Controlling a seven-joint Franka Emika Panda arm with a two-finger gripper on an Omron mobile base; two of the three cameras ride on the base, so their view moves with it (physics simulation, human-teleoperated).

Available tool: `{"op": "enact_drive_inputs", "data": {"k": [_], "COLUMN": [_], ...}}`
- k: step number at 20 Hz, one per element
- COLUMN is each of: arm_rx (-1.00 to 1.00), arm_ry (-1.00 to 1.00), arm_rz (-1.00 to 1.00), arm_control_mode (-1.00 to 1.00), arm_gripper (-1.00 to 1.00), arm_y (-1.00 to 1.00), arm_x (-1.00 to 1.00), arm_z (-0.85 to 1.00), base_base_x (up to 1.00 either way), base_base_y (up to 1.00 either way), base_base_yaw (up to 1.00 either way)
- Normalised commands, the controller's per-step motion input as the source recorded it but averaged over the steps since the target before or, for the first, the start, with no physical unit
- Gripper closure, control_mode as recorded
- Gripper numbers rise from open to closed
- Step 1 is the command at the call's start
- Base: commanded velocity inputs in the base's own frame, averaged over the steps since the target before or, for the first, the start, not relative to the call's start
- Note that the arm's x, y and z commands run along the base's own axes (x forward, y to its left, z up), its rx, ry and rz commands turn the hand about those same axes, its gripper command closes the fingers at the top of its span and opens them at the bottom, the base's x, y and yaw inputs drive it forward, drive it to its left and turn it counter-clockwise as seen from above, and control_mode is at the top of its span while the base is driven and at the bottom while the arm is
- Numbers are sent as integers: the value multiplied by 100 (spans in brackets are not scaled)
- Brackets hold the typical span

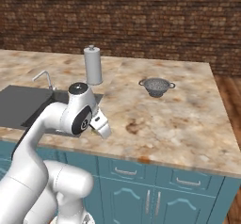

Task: Pick the candle and candle from the dining table and place them in the open cabinet. Close the cabinet after placing the objects.

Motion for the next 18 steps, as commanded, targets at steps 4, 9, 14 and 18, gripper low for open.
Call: {"op": "enact_drive_inputs", "data": {"k": [4, 9, 14, 18], "arm_rx": [0, 0, 0, 0], "arm_ry": [0, 0, 0, 0], "arm_rz": [0, 0, 0, 0], "arm_control_mode": [100, 100, 100, 100], "arm_gripper": [100, 100, 100, 100], "arm_y": [0, 0, 0, 0], "arm_x": [0, 0, 0, 0], "arm_z": [0, 0, 0, 0], "base_base_x": [-42, -39, -48, -38], "base_base_y": [0, 0, -3, -9], "base_base_yaw": [-3, -24, -38, -40]}}
